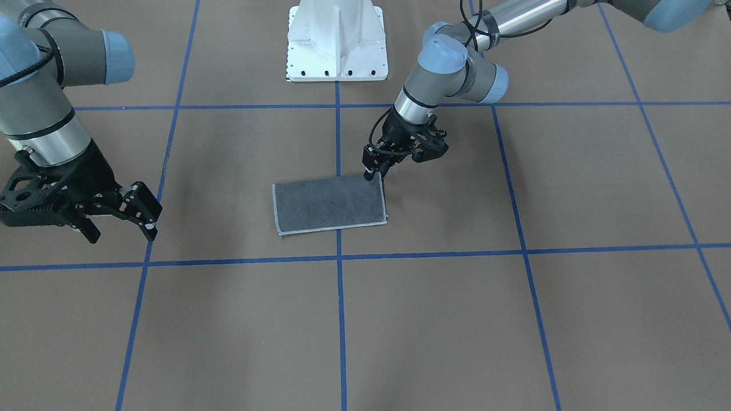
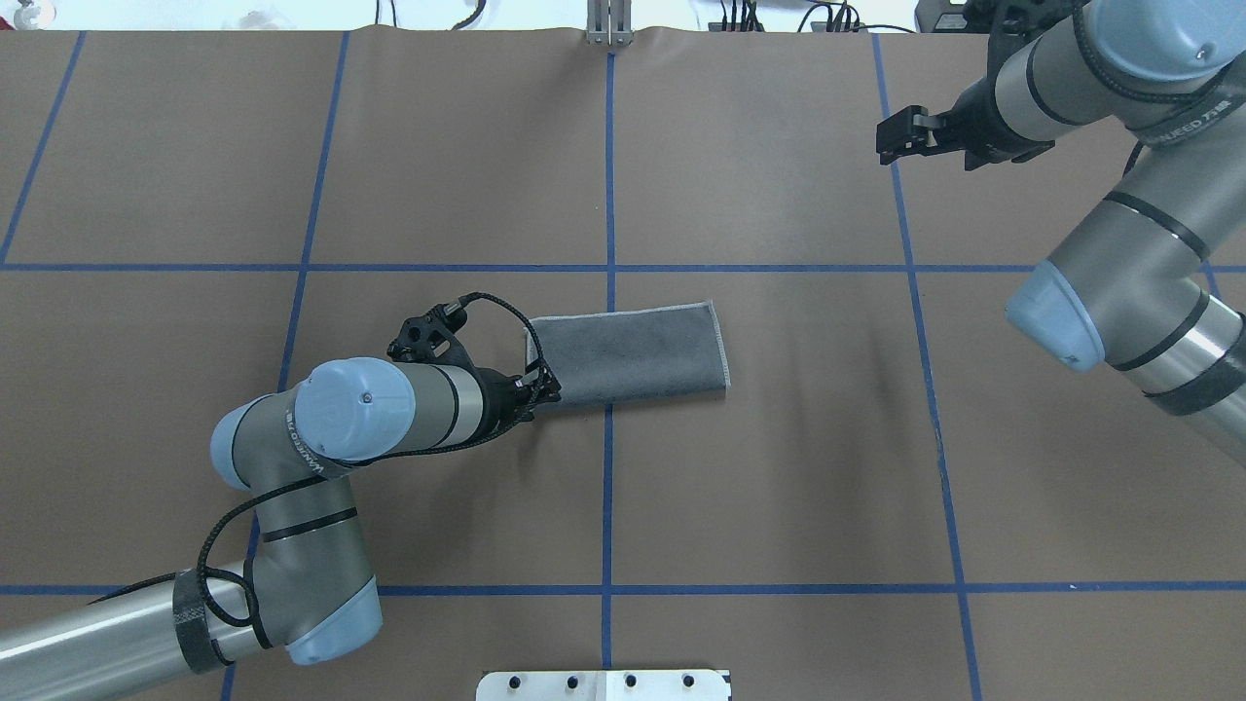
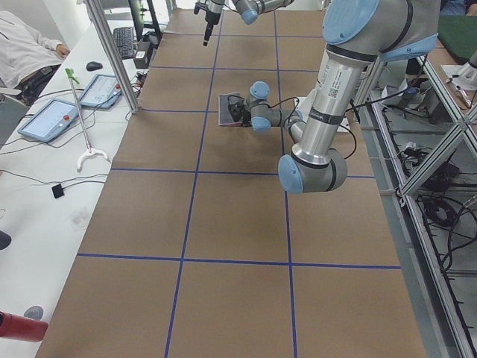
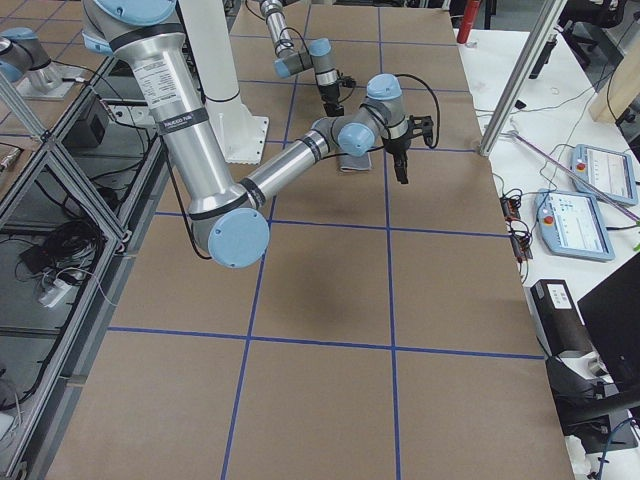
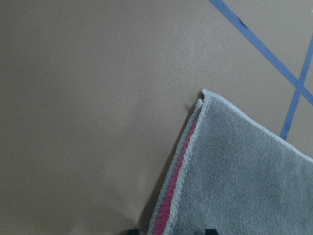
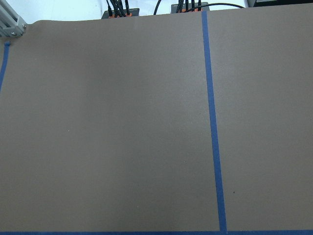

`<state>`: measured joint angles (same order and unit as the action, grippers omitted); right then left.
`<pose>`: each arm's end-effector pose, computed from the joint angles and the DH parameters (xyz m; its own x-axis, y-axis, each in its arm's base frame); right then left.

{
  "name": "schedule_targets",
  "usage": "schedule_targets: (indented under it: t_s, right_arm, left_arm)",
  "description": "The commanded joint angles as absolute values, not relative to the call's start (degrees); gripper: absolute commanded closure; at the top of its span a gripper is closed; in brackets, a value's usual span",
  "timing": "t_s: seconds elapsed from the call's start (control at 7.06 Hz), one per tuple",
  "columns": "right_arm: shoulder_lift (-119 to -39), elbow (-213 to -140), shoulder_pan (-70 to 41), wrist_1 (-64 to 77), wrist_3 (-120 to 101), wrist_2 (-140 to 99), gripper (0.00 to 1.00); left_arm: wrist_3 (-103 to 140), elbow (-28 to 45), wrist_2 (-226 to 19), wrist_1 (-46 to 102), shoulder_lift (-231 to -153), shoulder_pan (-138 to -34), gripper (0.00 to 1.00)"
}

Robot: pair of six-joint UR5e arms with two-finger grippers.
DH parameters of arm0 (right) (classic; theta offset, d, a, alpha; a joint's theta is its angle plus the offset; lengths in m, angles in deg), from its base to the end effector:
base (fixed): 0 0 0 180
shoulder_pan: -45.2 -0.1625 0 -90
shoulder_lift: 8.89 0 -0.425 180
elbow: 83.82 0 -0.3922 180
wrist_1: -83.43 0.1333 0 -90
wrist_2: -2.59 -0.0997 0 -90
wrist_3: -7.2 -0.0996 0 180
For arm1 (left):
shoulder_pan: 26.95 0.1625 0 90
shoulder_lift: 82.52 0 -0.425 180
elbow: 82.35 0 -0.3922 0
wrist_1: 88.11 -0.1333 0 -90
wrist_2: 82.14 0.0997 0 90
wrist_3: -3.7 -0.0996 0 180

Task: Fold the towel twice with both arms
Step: 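Hold the strip end closed with the left gripper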

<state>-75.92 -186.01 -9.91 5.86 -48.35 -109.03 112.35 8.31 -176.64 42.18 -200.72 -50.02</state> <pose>-0.2766 -0.5655 0.3168 0.6615 0.0291 0.7494 -0.2823 0.9354 0.2128 0.5696 -0.3790 0.2899 0.2069 -0.4346 -0.8765 0.4109 0.8517 -0.3253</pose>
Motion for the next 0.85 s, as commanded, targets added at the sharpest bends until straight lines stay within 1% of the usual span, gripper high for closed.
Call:
schedule_targets:
  t_s: [0.0,0.42,0.57,0.71]
  right_arm:
    - [-75.86,-186.04,-9.91,5.91,-48.35,-109.03,0.00]
    - [-75.77,-186.04,-9.91,5.91,-48.35,-109.03,0.00]
    - [-75.77,-186.04,-9.91,5.91,-48.35,-109.03,0.00]
    - [-75.77,-186.04,-9.91,5.91,-48.35,-109.03,0.00]
  left_arm:
    - [112.33,8.44,-176.63,42.32,-200.64,-49.98,0.69]
    - [111.98,8.97,-176.63,42.76,-200.29,-50.15,0.69]
    - [112.15,8.97,-176.63,42.85,-200.38,-50.06,0.76]
    - [112.33,8.97,-176.63,42.85,-200.47,-50.06,1.00]
